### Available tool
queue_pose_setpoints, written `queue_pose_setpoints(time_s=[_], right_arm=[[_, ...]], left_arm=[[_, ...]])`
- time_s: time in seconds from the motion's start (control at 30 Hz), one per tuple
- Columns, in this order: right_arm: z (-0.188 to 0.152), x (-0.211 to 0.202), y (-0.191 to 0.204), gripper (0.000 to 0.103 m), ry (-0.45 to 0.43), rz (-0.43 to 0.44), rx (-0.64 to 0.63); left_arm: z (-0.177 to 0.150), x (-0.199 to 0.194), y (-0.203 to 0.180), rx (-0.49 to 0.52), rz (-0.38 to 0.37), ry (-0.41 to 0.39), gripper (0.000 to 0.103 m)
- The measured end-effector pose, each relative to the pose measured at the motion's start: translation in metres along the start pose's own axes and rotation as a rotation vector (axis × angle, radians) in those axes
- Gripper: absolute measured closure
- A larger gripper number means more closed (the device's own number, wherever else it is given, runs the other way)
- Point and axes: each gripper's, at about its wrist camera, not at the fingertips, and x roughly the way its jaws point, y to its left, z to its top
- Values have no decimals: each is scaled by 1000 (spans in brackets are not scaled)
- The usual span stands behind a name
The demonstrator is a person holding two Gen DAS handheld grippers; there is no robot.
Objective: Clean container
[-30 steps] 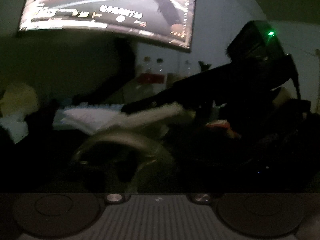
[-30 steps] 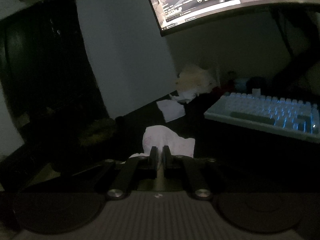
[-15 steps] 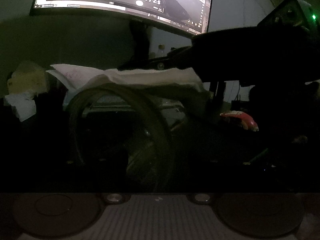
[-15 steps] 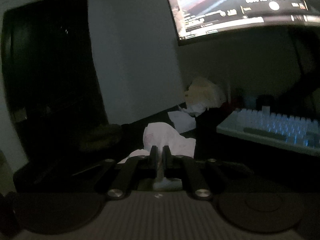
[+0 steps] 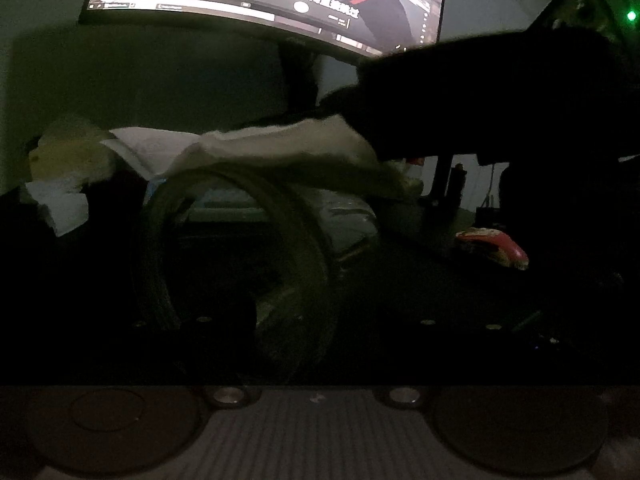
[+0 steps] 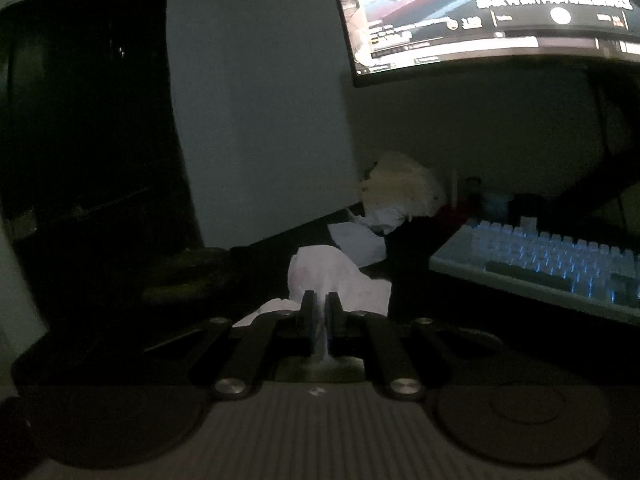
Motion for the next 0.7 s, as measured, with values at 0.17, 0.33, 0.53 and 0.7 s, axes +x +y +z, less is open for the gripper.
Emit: queue_pose_setpoints(time_s=[0.17,0.33,0.53,0.7], right_arm=[[1,3,-26,96,4,-167,54],[1,3,-3,95,-2,-80,19],[-5,3,-11,96,-36,-113,40],[-5,2,-17,95,-30,-192,55]], left_arm=[[1,-8,16,-14,19,9,39],[42,41,7,-12,26,14,39],[67,78,-5,-19,30,15,39],[66,78,-8,-29,44,24,37]])
